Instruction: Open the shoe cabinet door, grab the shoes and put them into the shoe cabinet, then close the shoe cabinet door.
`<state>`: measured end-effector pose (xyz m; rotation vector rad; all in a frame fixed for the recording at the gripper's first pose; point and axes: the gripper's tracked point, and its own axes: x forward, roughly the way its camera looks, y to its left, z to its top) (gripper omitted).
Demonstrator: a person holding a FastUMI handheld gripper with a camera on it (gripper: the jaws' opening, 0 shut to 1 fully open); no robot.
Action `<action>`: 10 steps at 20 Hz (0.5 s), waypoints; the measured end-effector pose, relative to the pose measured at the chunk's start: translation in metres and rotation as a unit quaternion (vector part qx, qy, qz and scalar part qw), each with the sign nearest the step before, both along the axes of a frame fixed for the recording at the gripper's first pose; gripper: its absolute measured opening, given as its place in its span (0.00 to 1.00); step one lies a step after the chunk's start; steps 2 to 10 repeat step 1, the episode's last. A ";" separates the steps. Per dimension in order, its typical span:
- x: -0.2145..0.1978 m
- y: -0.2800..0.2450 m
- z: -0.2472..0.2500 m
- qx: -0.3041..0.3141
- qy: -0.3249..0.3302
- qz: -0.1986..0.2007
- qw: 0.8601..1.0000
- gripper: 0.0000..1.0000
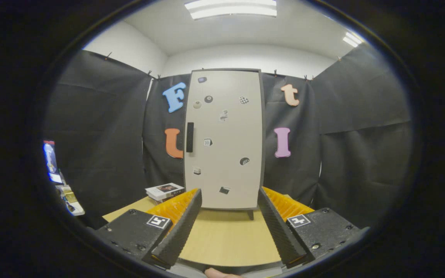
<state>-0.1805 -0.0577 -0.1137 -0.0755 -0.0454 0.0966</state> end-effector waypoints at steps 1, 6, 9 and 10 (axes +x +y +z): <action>0.000 0.000 0.000 0.000 0.000 -0.001 1.000 0.95; 0.000 0.000 0.000 0.000 0.000 -0.001 1.000 0.95; 0.000 0.000 0.000 0.000 0.000 -0.001 1.000 0.95; 0.000 0.000 0.000 0.000 0.000 -0.001 1.000 0.95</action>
